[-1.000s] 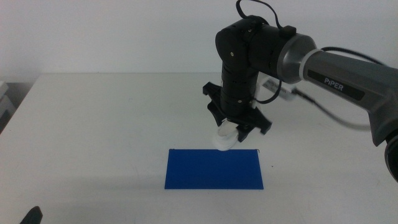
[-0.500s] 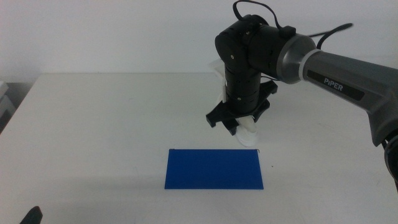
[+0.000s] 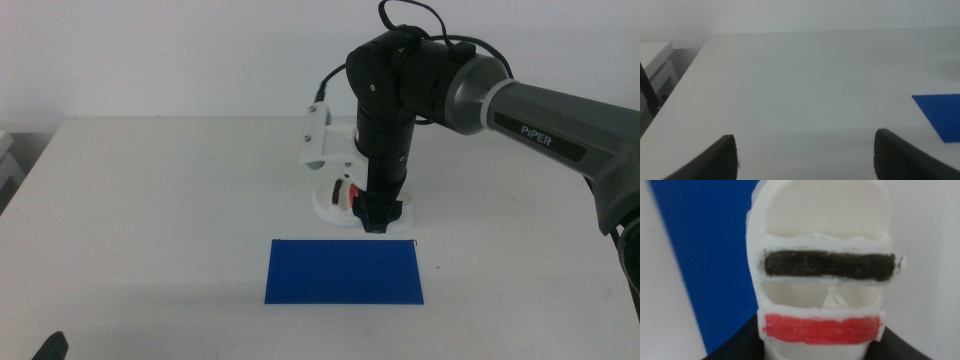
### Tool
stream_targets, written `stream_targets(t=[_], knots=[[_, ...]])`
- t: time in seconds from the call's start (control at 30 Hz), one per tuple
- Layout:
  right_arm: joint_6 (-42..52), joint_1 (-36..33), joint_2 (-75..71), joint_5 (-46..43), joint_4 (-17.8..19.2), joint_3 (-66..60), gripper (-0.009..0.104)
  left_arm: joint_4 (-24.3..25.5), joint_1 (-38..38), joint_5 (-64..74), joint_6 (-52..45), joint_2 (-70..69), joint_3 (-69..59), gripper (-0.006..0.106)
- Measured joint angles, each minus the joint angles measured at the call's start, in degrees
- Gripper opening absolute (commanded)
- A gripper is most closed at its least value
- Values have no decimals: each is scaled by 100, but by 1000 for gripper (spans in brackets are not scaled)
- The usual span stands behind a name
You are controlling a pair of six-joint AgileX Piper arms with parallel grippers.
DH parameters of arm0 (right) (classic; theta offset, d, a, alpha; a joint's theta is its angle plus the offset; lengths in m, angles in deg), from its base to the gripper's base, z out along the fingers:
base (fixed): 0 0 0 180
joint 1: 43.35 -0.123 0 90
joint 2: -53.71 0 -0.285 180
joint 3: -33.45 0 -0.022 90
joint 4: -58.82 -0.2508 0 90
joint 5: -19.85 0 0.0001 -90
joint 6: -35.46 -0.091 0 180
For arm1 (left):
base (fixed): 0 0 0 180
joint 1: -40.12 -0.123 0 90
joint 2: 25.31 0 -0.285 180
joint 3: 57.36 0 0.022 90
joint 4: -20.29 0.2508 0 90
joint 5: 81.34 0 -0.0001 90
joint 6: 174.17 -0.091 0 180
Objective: Use one arm to grab the shoe from the table and place it on the mat.
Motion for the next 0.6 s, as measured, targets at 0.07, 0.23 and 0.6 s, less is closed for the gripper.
stream_targets(t=[0.07, 0.23, 0.6], knots=[[288, 0, 3, 2, -264, 0, -4, 0, 0, 0, 0, 0, 0, 94], [576, -12, 18, 7, -890, 0, -4, 0, 0, 0, 0, 0, 0, 94], [753, -183, 434, 1, -863, 5, -4, 0, 0, 0, 0, 0, 0, 94]])
